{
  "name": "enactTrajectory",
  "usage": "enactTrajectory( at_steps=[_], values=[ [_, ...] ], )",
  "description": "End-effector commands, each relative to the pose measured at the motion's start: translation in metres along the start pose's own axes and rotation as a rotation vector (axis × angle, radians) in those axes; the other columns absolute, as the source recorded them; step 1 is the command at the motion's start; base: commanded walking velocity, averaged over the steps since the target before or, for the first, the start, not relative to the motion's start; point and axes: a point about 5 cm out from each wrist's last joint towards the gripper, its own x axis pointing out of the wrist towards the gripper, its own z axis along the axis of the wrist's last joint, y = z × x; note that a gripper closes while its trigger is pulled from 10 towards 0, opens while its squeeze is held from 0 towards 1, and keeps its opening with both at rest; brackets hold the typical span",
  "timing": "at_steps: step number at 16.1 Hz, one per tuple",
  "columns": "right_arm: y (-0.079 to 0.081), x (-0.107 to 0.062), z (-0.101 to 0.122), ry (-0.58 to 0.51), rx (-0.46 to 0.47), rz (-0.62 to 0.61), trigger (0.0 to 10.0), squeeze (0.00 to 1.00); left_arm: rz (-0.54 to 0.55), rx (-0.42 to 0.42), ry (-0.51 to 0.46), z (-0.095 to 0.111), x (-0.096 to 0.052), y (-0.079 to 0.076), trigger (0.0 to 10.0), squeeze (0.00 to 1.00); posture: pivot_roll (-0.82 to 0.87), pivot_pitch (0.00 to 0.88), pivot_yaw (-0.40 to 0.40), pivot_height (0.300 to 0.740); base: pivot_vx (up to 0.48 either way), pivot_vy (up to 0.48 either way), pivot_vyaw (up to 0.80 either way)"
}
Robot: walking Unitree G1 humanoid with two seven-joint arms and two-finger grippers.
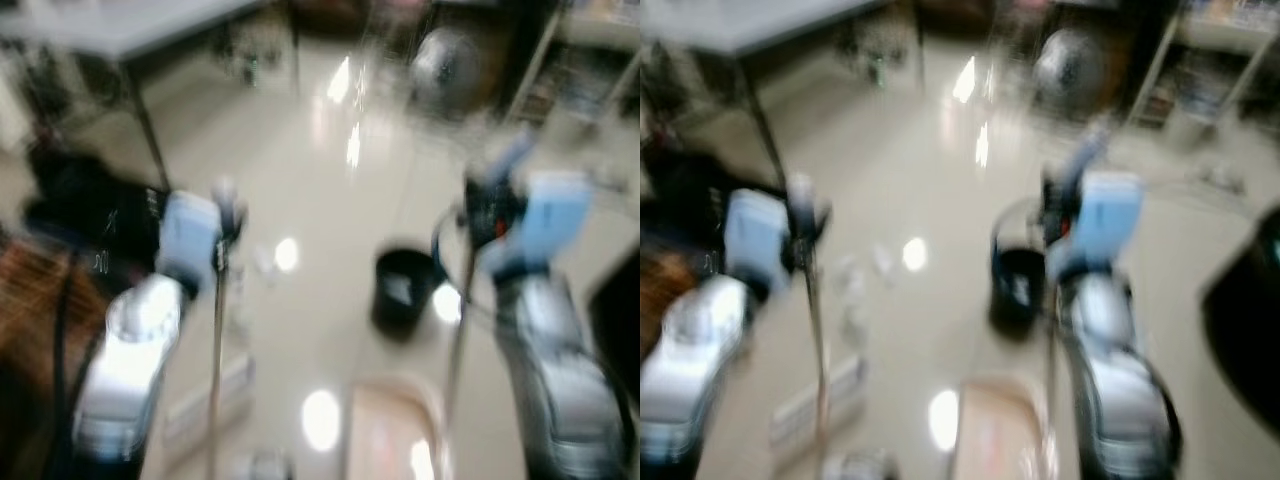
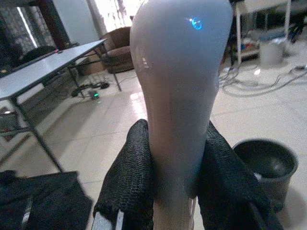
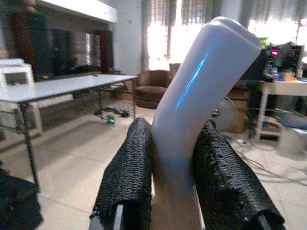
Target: Sweep floor
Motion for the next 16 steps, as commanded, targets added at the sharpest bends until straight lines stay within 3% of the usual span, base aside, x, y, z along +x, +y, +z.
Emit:
enactTrajectory(
  at_steps=[1, 8, 16],
  values=[
    [-0.0001, 0.0012, 0.0028, -0.031, -0.004, -0.012, 10.0, 0.00, 0.019, 0.029, -0.051, 0.0105, 0.0026, 0.0026, 10.0, 0.00, 0.04, 0.026, -0.018, 0.740, 0.000, 0.000, 0.80],
    [-0.0011, 0.0077, 0.0032, -0.063, -0.025, -0.010, 10.0, 0.00, 0.025, 0.021, -0.071, 0.0128, 0.0074, -0.0008, 10.0, 0.00, 0.03, 0.041, -0.027, 0.740, 0.263, 0.000, 0.80],
    [0.0029, 0.0063, 0.0002, -0.055, 0.054, -0.001, 10.0, 0.00, 0.023, 0.004, -0.066, 0.0104, 0.0092, -0.0019, 10.0, 0.00, 0.03, 0.051, -0.024, 0.740, 0.340, 0.000, 0.00]
  ],
)
